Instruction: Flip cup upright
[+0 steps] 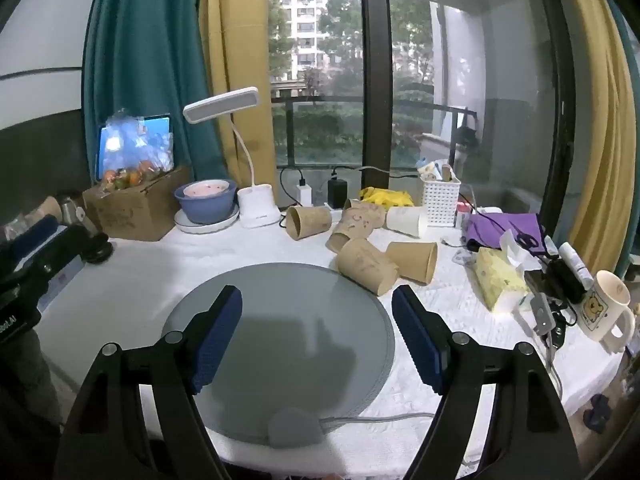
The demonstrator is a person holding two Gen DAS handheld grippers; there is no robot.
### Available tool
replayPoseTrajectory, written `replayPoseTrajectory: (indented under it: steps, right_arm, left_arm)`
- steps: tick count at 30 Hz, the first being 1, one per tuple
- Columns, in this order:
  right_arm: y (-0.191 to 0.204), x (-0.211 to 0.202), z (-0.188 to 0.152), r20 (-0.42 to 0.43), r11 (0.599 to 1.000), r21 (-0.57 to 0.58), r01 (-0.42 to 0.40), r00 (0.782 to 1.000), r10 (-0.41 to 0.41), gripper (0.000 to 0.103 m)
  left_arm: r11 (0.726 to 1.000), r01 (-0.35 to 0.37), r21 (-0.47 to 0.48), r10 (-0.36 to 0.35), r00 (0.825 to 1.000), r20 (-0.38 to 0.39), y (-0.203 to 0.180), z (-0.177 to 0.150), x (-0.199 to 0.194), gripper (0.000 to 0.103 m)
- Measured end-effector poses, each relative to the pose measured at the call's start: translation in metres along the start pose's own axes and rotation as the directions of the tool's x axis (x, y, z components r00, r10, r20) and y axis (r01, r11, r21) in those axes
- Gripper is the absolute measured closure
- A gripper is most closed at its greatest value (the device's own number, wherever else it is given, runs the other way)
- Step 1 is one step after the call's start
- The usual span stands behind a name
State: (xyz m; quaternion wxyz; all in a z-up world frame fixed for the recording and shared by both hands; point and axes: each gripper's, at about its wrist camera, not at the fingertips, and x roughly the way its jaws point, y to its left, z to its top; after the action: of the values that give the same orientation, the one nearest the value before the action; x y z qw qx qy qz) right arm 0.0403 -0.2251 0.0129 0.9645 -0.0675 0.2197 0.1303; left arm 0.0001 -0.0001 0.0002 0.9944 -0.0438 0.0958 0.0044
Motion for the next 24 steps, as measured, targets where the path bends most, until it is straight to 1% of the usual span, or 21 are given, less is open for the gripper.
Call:
replayPoseTrajectory:
  steps: [4, 5, 6, 7, 8, 10, 12, 19, 24]
  right_arm:
    - [0.001, 0.001, 0.000, -0.010, 1.000, -0.011, 0.001, 1.000, -0.001, 0.023]
    - [0.001, 0.000, 0.000, -0.007, 1.000, -0.011, 0.000, 1.000, 0.000, 0.023]
    - [0.001, 0.000, 0.000, -0.007, 1.000, -0.009, -0.001, 1.000, 0.001, 0.023]
    - [0.001, 0.000, 0.000, -0.006, 1.000, -0.008, -0.001, 1.000, 0.001, 0.023]
    - [0.001, 0.000, 0.000, -0.007, 1.000, -0.007, -0.002, 1.000, 0.002, 0.023]
    - [0.001, 0.000, 0.000, -0.007, 1.000, -0.006, -0.003, 1.000, 0.003, 0.023]
    - [0.005, -0.002, 0.000, -0.005, 1.000, -0.004, -0.002, 1.000, 0.002, 0.023]
    - [0.002, -0.002, 0.001, -0.002, 1.000, -0.002, -0.005, 1.000, 0.005, 0.023]
    - [0.010, -0.003, 0.002, -0.004, 1.000, -0.005, -0.008, 1.000, 0.008, 0.023]
  left_arm:
    - [1.000, 0.007, 0.024, -0.007, 1.000, -0.007, 0.005, 0.000, 0.000, 0.009]
    - [0.999, 0.006, 0.053, -0.005, 1.000, -0.018, 0.000, -0.002, 0.002, 0.009]
    - [0.999, 0.014, 0.049, -0.013, 1.000, -0.017, 0.003, -0.002, 0.002, 0.009]
    - [0.997, 0.019, 0.074, -0.018, 1.000, -0.020, -0.001, -0.002, 0.000, 0.009]
    - [0.997, 0.020, 0.075, -0.017, 0.999, -0.035, 0.000, 0.001, 0.004, 0.009]
    - [0.997, 0.021, 0.080, -0.020, 1.000, -0.019, 0.000, 0.002, 0.002, 0.009]
    - [0.996, 0.026, 0.089, -0.024, 0.999, -0.021, -0.001, 0.006, 0.001, 0.009]
    - [0.997, 0.027, 0.066, -0.025, 0.999, -0.030, -0.004, 0.004, -0.001, 0.009]
    - [0.998, 0.038, 0.048, -0.037, 0.999, -0.027, -0.002, 0.003, -0.003, 0.009]
